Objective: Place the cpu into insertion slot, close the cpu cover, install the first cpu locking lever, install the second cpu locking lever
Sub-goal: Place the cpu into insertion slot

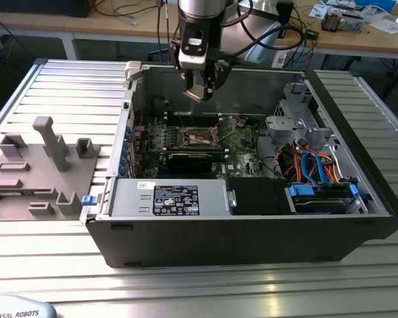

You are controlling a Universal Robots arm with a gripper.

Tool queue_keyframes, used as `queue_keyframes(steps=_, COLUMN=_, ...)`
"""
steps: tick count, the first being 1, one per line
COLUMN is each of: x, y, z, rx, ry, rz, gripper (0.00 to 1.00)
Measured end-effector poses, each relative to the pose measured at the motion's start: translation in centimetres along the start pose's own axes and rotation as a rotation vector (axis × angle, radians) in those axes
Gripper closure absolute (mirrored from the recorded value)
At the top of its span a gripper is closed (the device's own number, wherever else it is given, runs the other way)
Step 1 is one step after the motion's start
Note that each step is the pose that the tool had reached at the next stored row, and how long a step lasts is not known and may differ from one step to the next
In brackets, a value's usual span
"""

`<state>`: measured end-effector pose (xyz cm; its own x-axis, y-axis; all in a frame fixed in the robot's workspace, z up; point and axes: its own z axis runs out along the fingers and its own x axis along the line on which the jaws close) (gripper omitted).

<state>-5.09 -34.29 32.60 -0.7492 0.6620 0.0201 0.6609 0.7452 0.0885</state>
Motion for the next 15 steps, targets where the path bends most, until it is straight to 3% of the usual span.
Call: queue_keyframes(steps=15, x=0.0, y=0.0, z=0.02, rx=-0.0017, ry=-0.0075, rz=0.084, gripper=0.46)
